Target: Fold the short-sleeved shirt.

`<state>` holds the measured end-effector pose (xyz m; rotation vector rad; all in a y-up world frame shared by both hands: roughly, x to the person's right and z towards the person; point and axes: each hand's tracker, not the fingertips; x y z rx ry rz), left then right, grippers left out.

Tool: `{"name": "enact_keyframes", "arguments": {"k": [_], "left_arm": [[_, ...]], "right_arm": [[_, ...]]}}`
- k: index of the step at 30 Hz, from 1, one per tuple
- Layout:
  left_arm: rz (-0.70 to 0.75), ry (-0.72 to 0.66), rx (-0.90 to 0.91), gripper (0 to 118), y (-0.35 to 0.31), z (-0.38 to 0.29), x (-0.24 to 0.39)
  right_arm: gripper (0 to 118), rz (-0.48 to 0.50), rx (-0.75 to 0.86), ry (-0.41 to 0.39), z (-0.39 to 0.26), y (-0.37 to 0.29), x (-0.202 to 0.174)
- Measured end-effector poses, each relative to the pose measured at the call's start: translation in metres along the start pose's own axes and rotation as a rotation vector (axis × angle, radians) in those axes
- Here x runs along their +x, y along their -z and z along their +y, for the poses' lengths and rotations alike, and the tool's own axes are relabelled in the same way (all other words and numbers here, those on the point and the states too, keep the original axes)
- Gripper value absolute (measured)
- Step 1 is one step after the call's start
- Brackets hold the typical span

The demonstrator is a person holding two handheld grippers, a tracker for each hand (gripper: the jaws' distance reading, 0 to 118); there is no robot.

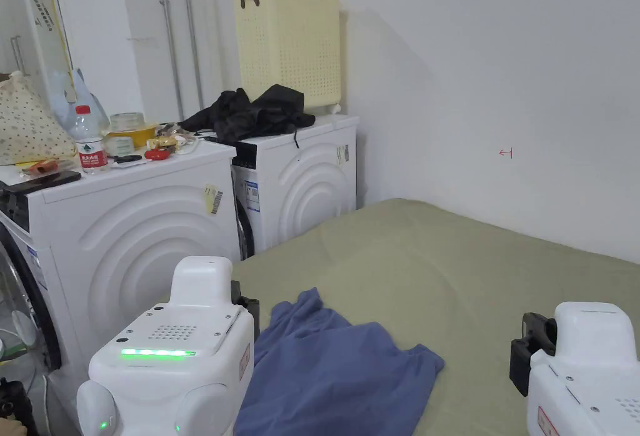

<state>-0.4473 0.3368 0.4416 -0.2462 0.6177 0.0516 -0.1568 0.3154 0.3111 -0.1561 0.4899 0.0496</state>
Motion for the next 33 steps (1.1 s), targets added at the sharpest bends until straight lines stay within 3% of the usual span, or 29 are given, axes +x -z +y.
{"name": "enact_keyframes", "arguments": {"k": [7,17,18,19,20,21,22,28,30,31,33], "left_arm": [[-0.102,-0.01,-0.183,1,0.086,-0.029,0.019],[-0.306,0.011,-0.614,6,0.274,-0.12,0.078],[-0.299,0.005,-0.635,16,0.285,-0.126,0.083],[-0.292,0.003,-0.653,38,0.294,-0.131,0.088],[-0.339,0.011,-0.702,80,0.302,-0.136,0.094],[-0.386,-0.005,-0.752,103,0.31,-0.143,0.097],[-0.38,-0.02,-0.775,112,0.314,-0.149,0.101],[-0.236,0.155,-0.817,111,0.317,-0.179,0.128],[-0.227,0.189,-0.781,103,0.307,-0.176,0.135],[-0.231,0.181,-0.789,85,0.305,-0.169,0.134],[-0.263,0.171,-0.768,0,0.295,-0.157,0.136]], "right_arm": [[0,-0.009,-0.053,0.002,-0.025,0.02,0.01],[0,-0.062,-0.196,-0.045,-0.086,0.051,0.036],[0,-0.063,-0.206,-0.042,-0.091,0.054,0.039],[0,-0.069,-0.218,-0.038,-0.095,0.056,0.04],[0,-0.072,-0.233,-0.035,-0.1,0.058,0.042],[0,-0.069,-0.245,-0.037,-0.105,0.059,0.044],[0,-0.074,-0.258,-0.043,-0.108,0.06,0.044],[0,-0.077,-0.309,-0.039,-0.124,0.06,0.05],[0,-0.079,-0.313,-0.04,-0.125,0.055,0.052],[0,-0.08,-0.314,-0.037,-0.124,0.052,0.055],[0,-0.086,-0.314,-0.027,-0.123,0.046,0.059]]}}
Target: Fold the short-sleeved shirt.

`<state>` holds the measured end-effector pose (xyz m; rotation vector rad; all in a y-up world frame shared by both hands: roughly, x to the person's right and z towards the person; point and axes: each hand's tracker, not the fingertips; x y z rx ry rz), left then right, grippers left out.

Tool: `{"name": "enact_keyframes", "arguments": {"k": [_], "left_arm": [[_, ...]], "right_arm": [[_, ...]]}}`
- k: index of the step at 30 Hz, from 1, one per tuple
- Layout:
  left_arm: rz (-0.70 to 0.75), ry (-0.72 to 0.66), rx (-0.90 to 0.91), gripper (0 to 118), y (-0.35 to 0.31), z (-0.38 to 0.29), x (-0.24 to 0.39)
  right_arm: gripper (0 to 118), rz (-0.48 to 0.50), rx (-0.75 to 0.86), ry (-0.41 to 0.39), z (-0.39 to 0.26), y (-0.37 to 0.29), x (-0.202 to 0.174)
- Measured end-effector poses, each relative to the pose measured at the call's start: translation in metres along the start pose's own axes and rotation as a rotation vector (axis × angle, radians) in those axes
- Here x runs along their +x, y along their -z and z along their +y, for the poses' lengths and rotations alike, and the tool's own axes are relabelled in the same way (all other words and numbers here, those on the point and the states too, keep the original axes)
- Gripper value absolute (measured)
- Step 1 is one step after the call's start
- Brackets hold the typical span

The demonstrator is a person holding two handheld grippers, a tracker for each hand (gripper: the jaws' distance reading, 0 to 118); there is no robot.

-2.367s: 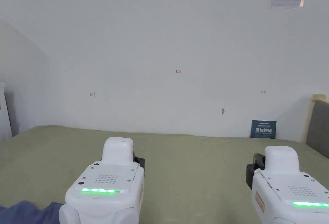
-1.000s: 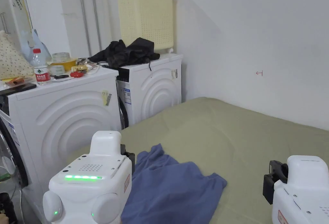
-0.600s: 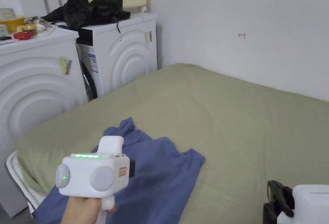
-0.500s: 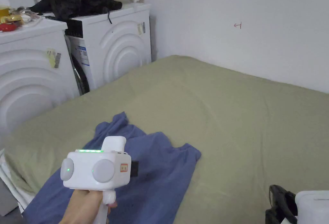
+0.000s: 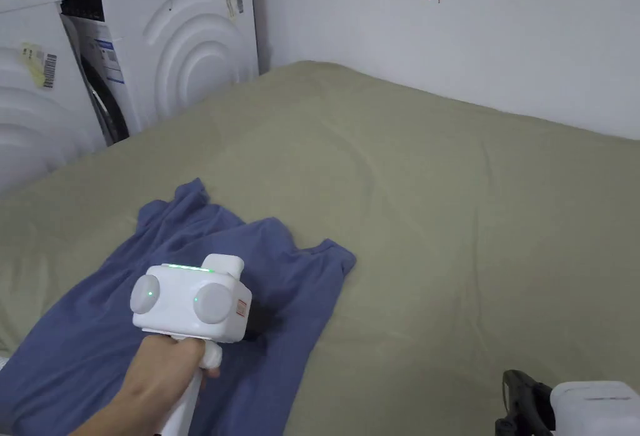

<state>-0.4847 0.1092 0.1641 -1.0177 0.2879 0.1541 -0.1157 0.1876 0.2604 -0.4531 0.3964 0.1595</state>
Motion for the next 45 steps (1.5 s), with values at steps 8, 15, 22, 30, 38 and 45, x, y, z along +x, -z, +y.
{"name": "enact_keyframes", "arguments": {"k": [8,15,22,30,38,45], "left_arm": [[0.048,0.074,0.121,0,-0.063,0.004,0.015],[-0.146,0.272,0.246,0,-0.163,0.032,0.114],[-0.439,0.424,0.298,0,-0.216,0.043,0.272],[-0.705,0.598,0.222,0,-0.213,-0.002,0.449],[-0.682,0.656,-0.053,0,-0.09,-0.067,0.563],[-0.626,0.637,0.018,118,-0.086,-0.083,0.533]], "right_arm": [[0,-0.087,0.005,0.044,-0.015,-0.056,0.045],[0,-0.242,0.029,0.117,-0.04,-0.121,0.096],[0,-0.403,0.054,0.177,-0.06,-0.178,0.142],[0,-0.549,0.052,0.235,-0.073,-0.209,0.197],[0,-0.589,-0.03,0.308,-0.105,-0.191,0.232],[0,-0.594,-0.068,0.303,-0.109,-0.184,0.243]]}}
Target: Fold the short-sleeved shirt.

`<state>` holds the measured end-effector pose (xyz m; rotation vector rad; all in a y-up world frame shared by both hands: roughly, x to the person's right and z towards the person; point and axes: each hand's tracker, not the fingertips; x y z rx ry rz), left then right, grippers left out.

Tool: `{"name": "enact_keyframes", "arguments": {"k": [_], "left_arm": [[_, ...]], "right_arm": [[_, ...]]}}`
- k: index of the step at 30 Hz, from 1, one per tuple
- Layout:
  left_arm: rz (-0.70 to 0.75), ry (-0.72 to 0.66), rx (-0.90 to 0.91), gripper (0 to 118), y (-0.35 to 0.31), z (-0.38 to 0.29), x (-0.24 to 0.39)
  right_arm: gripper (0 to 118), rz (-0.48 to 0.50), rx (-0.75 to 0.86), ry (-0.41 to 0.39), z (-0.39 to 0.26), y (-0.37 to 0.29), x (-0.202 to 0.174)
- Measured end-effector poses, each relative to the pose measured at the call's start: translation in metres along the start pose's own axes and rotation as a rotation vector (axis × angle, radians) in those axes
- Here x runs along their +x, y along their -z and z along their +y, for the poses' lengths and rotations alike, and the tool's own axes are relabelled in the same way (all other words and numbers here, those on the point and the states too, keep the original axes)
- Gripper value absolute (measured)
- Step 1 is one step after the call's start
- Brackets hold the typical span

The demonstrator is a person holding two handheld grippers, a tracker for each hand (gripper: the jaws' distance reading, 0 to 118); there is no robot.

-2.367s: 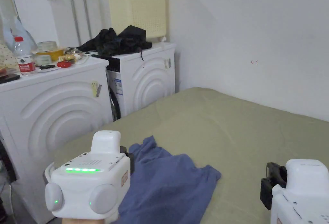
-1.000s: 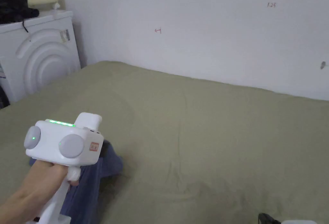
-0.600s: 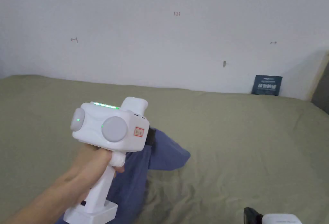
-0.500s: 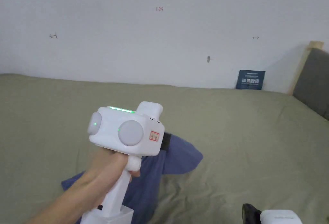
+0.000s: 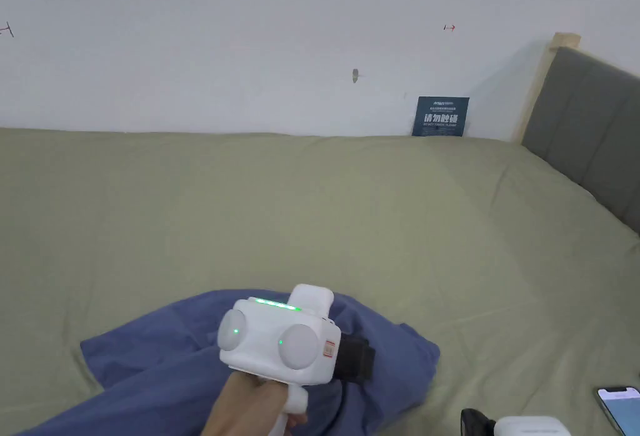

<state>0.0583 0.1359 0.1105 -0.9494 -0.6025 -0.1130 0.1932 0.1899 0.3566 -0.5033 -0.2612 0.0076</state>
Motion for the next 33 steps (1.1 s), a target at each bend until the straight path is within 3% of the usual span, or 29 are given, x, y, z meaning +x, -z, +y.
{"name": "enact_keyframes", "arguments": {"k": [4,5,6,7,8,16,21,28,33], "left_arm": [[0.065,0.026,0.176,117,-0.1,-0.017,-0.017],[0.081,0.036,0.233,105,-0.131,-0.029,-0.021],[0.1,0.03,0.258,76,-0.154,-0.036,-0.03],[0.088,0.032,0.269,22,-0.181,-0.049,-0.036],[0.096,-0.014,0.312,0,-0.203,-0.064,-0.042],[0.39,-0.255,0.627,0,-0.354,-0.177,-0.069],[0.523,-0.348,0.68,0,-0.39,-0.215,-0.089],[0.492,-0.378,0.614,0,-0.387,-0.218,-0.117],[0.475,-0.387,0.332,0,-0.331,-0.21,-0.172]], "right_arm": [[0,0.021,0.031,0.008,0.006,-0.013,-0.005],[0,0.032,0.043,0.007,0.008,-0.017,-0.007],[0,0.04,0.049,0.006,0.01,-0.022,-0.01],[0,0.051,0.067,0.009,0.011,-0.027,-0.013],[0,0.056,0.076,0.013,0.013,-0.035,-0.016],[0,0.118,0.14,0.012,0.016,-0.084,-0.038],[0,0.137,0.158,0.018,0.018,-0.096,-0.046],[0,0.157,0.167,0.002,0.024,-0.092,-0.06],[0,0.163,0.139,-0.002,0.02,-0.079,-0.065]]}}
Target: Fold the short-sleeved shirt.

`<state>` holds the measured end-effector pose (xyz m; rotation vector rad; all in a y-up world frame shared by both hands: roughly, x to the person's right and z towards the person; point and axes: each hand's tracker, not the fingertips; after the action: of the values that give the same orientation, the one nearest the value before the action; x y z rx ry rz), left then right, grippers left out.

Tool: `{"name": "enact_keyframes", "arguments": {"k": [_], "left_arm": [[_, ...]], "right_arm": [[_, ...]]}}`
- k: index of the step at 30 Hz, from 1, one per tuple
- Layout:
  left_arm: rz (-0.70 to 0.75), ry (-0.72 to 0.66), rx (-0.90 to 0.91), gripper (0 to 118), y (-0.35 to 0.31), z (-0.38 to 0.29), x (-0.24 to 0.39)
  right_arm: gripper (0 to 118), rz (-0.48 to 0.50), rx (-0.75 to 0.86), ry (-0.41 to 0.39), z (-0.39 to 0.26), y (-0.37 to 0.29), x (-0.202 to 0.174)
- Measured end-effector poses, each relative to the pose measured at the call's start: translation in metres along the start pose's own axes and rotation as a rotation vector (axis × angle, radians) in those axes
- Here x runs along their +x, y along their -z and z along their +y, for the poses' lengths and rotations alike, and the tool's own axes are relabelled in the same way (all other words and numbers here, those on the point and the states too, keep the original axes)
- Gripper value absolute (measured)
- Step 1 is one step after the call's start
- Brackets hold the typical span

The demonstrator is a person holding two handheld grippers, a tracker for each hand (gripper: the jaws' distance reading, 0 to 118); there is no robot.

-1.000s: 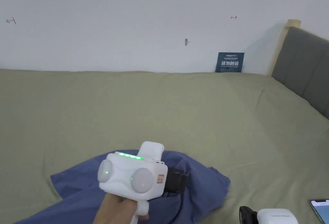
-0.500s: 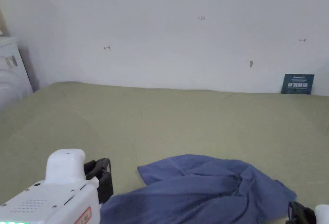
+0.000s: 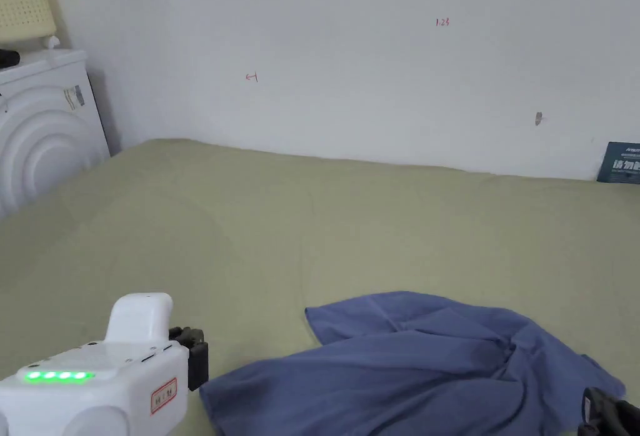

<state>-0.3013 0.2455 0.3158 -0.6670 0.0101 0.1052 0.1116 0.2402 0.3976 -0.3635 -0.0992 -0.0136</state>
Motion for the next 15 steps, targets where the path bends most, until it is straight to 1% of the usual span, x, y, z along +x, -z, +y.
{"name": "enact_keyframes", "arguments": {"k": [1,2,3,4,5,6,7,8,9,10,12,15], "left_arm": [[-0.017,0.01,-0.071,0,0.024,-0.002,-0.007],[-0.006,-0.015,-0.11,0,0.046,-0.004,-0.014],[0.013,0.006,-0.164,0,0.069,-0.004,-0.02],[0.001,0.024,-0.201,3,0.092,-0.005,-0.027],[0.044,0.05,-0.222,29,0.114,-0.007,-0.031],[0.071,0.083,-0.263,67,0.132,-0.007,-0.034],[0.06,0.09,-0.295,101,0.148,-0.008,-0.038],[0.068,0.084,-0.341,111,0.163,-0.01,-0.04],[0.081,0.087,-0.328,111,0.171,-0.014,-0.036],[0.091,0.129,-0.344,111,0.182,-0.015,-0.035],[0.112,0.156,-0.401,111,0.206,-0.021,-0.035],[0.138,0.161,-0.471,106,0.229,-0.034,-0.032]], "right_arm": [[0,0.001,-0.01,-0.006,-0.003,0.004,0.0],[0,-0.002,-0.019,-0.009,-0.005,0.007,0.0],[0,-0.005,-0.034,-0.011,-0.007,0.012,0.0],[0,-0.004,-0.049,-0.012,-0.01,0.016,0.0],[0,-0.006,-0.059,-0.013,-0.012,0.02,0.001],[0,-0.011,-0.073,-0.016,-0.014,0.024,0.001],[0,-0.015,-0.082,-0.023,-0.016,0.027,0.001],[0,-0.02,-0.089,-0.027,-0.018,0.031,0.002],[0,-0.026,-0.1,-0.029,-0.019,0.034,0.003],[0,-0.028,-0.108,-0.029,-0.02,0.037,0.004],[0,-0.038,-0.122,-0.029,-0.023,0.042,0.007],[0,-0.047,-0.136,-0.03,-0.026,0.047,0.011]]}}
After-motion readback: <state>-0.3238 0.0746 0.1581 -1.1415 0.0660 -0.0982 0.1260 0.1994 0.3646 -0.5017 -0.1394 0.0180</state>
